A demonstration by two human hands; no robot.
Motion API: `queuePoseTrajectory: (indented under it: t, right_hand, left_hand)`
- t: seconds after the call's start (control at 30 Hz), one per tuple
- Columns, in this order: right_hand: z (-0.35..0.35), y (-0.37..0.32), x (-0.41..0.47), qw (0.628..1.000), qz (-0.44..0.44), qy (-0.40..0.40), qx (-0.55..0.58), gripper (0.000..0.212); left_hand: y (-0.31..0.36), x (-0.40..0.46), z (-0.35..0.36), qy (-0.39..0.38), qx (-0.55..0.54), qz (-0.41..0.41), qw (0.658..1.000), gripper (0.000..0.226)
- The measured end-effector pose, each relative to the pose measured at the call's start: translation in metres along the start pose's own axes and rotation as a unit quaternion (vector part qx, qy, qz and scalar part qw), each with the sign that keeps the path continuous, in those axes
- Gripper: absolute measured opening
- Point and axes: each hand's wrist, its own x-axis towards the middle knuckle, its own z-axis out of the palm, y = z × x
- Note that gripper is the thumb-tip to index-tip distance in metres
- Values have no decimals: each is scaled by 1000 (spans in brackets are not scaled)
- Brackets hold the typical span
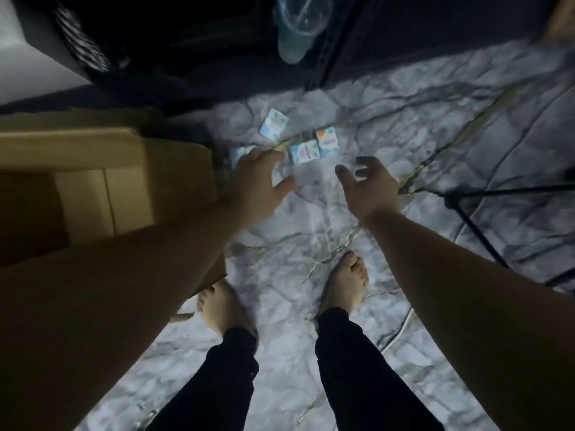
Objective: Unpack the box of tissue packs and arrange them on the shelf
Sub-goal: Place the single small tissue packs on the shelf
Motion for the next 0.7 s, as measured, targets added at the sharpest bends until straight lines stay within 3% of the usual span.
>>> queuePoseTrajectory:
  t: [0.17,0.43,0.57,0.7]
  right_hand:
    - [47,34,89,1000,4,-5,-17,52]
    - [107,50,183,999,5,5,-37,51]
    - [123,54,201,999,2,22,-49,50]
    - [119,53,203,999,17,-5,-46,43]
  left_hand:
    - [-33,70,70,12,16,-13,1000,56]
    - [-56,149,129,23,21,8,999,65]
    - [-61,168,147,20,91,22,995,62]
    - [-62,165,146,21,15,-2,1000,56]
